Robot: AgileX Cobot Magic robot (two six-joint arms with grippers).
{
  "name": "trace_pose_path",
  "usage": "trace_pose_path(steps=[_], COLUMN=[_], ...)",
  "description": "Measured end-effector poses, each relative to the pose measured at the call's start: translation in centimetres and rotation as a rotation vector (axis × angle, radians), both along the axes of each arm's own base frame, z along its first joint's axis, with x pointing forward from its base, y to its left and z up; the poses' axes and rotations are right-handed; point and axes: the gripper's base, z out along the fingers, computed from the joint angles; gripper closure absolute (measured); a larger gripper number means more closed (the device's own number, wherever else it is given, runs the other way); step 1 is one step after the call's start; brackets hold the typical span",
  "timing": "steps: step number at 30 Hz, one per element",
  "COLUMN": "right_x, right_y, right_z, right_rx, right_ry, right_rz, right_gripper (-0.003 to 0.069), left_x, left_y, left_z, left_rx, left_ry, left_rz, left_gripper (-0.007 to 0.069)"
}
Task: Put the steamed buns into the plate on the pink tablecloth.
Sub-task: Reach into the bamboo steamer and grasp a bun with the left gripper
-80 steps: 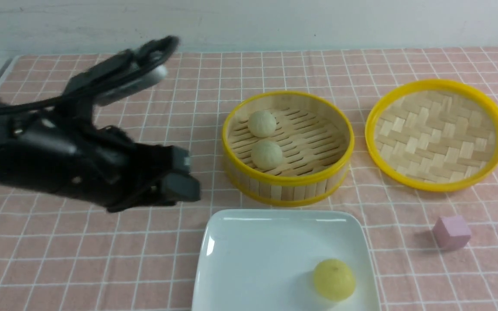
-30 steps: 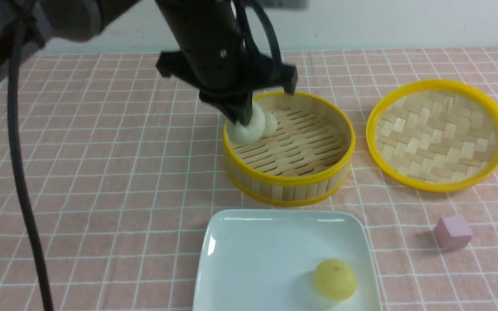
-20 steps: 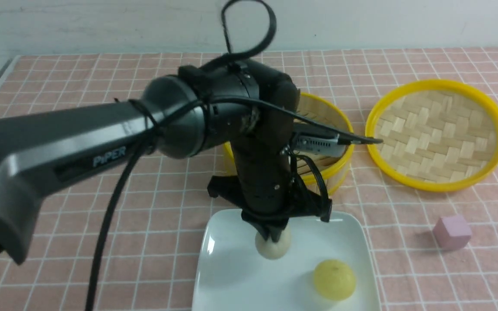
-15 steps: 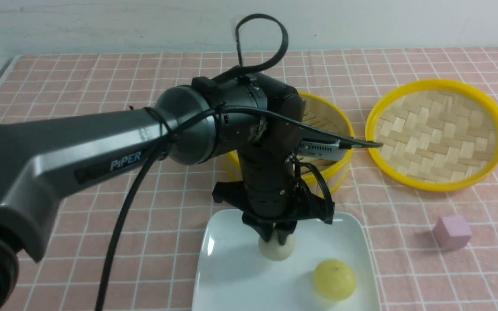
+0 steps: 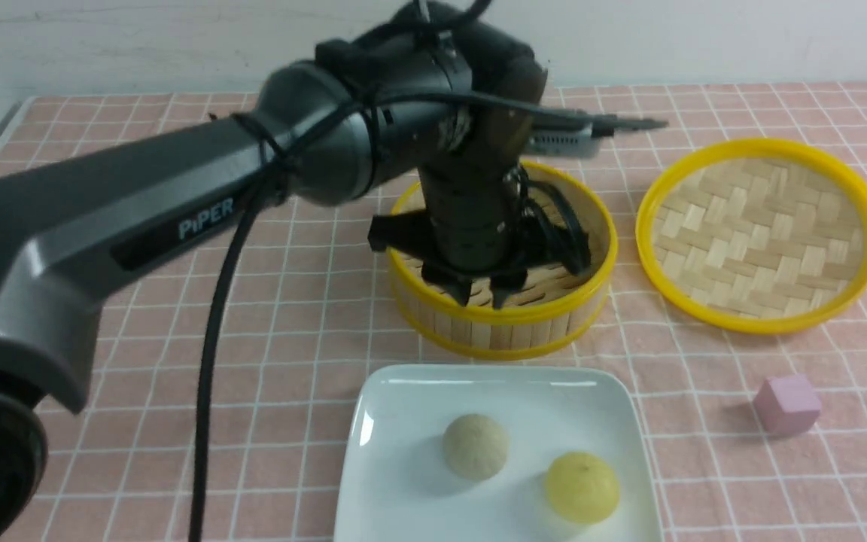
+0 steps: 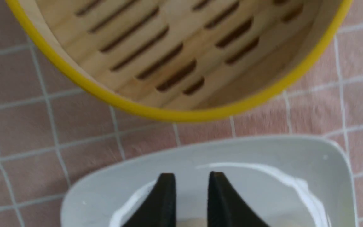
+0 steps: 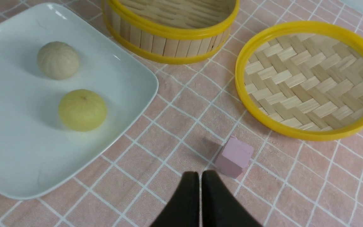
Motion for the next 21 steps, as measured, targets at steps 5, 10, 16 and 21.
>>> trace_pose_path(steps=[5, 10, 16, 21], right_x=[0.0, 0.0, 0.0, 0.0], right_y=[0.0, 0.0, 0.0, 0.0], right_z=[0.0, 0.0, 0.1, 0.1], right_rx=[0.003, 0.003, 0.004, 0.004], right_ry=[-0.004, -0.005, -0.006, -0.006], right_rz=[0.001, 0.001, 0.001, 0.001], right_gripper=[0.0615, 0.0607, 0.0602, 0.0595], left_x=[4.9, 8.7, 10.6, 11.9], left_y=[1.9, 3.6, 3.2, 2.2], left_z=[1.3, -0.6, -3.5, -4.7], left_rx=[-0.094, -0.097, -0.102, -0.169], left_ry=[-0.022, -0.011, -0.043, -0.128], left_rz=[0.098, 0.174, 0.179, 0.167], left_gripper=[0.0617, 0.0579, 0.0419, 0.0263])
